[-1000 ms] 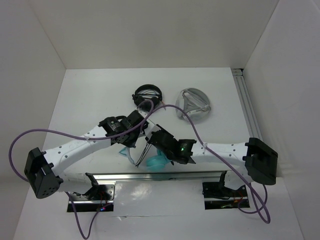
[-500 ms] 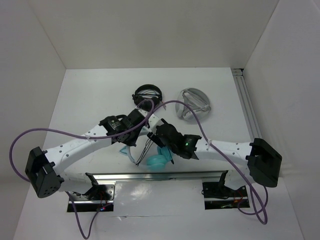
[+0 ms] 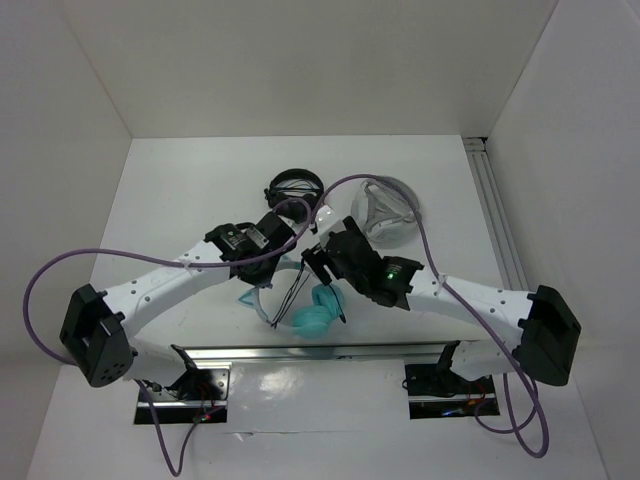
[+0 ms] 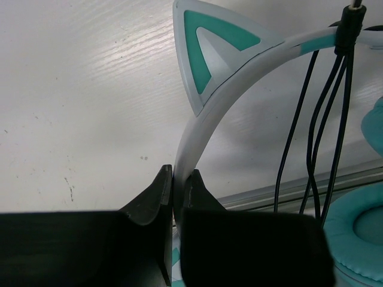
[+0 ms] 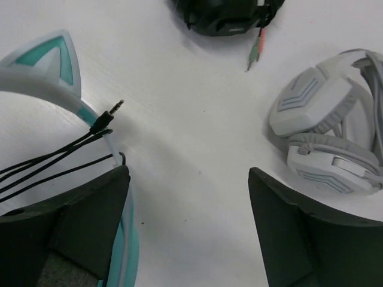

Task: Wrap the headphones

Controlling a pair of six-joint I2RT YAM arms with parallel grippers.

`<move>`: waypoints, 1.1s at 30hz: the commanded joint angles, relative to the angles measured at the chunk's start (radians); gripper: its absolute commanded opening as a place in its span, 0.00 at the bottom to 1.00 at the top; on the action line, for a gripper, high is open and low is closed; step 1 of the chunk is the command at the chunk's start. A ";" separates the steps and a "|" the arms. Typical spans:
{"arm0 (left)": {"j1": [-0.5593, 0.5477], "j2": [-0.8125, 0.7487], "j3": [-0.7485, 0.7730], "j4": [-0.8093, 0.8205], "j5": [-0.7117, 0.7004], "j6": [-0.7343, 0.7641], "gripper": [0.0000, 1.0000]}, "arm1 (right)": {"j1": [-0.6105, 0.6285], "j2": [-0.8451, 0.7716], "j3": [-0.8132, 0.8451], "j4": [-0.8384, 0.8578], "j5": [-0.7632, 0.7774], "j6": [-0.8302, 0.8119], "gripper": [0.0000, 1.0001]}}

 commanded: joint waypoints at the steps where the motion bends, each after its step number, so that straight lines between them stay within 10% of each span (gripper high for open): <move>1: 0.008 0.018 0.047 0.005 0.031 -0.010 0.00 | -0.004 -0.061 0.073 -0.047 0.059 0.045 0.89; 33: -0.114 0.220 0.152 0.293 0.008 -0.249 0.00 | -0.004 -0.504 0.203 -0.455 0.249 0.369 1.00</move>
